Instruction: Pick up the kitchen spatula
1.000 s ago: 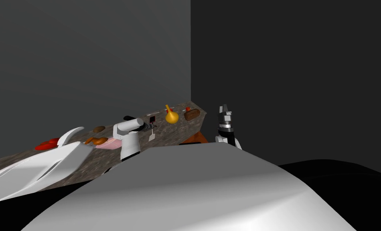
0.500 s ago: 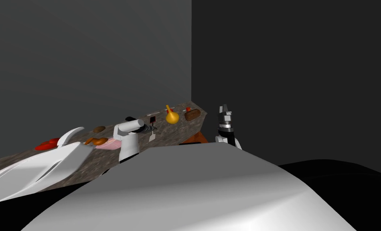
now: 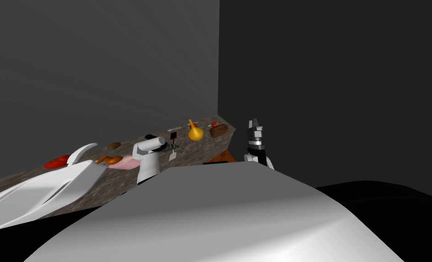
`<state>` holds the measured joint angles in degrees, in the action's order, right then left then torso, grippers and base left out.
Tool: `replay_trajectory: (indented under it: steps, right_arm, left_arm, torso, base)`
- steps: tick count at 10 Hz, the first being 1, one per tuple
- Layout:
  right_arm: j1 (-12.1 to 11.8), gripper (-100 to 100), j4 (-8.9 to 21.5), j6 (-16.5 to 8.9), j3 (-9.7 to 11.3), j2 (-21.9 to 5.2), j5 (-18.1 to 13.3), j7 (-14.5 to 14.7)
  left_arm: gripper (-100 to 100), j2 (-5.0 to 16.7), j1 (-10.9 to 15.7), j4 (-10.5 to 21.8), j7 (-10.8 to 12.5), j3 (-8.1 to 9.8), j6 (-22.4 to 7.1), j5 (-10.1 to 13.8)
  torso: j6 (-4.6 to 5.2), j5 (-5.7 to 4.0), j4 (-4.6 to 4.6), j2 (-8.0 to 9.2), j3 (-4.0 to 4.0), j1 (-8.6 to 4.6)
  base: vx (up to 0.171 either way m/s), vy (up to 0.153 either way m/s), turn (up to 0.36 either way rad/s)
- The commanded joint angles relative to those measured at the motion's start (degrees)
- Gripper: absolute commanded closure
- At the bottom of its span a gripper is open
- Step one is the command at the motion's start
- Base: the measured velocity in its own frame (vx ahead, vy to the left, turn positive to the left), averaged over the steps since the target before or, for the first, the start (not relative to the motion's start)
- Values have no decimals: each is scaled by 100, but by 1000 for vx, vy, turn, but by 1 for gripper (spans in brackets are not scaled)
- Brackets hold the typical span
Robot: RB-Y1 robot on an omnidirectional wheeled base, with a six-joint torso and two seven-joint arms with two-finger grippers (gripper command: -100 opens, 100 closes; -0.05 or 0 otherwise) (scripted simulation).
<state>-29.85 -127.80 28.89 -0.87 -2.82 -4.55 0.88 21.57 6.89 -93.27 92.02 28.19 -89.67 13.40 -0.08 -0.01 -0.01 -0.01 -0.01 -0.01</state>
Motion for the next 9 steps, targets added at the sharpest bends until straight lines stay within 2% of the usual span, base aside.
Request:
replay_trajectory:
  steps: [1, 5, 6, 7, 9]
  right_arm:
    - [0, 0, 0, 0, 0, 0, 0, 0]
    - [0, 0, 0, 0, 0, 0, 0, 0]
    - [0, 0, 0, 0, 0, 0, 0, 0]
    - [0, 0, 0, 0, 0, 0, 0, 0]
    - [1, 0, 0, 0, 0, 0, 0, 0]
  left_arm:
    - [100, 0, 0, 0, 0, 0, 0, 0]
    - [100, 3, 1, -2, 1, 2, -1, 0]
    - [0, 3, 1, -2, 1, 2, -1, 0]
    - [100, 55, 23, -141, 82, -2, -183, 28]
    - [100, 109, 43, -287, 166, -3, -369, 57]
  torso:
    - [0, 0, 0, 0, 0, 0]
    - [2, 3, 0, 2, 1, 2]
    - [2, 2, 0, 2, 1, 2]
    - [2, 2, 0, 2, 1, 2]
    - [3, 1, 3, 11, 7, 2]
  base:
    - [0, 0, 0]
    - [0, 0, 0]
    - [0, 0, 0]
    - [-13, 6, -83]
    - [-32, 14, -42]
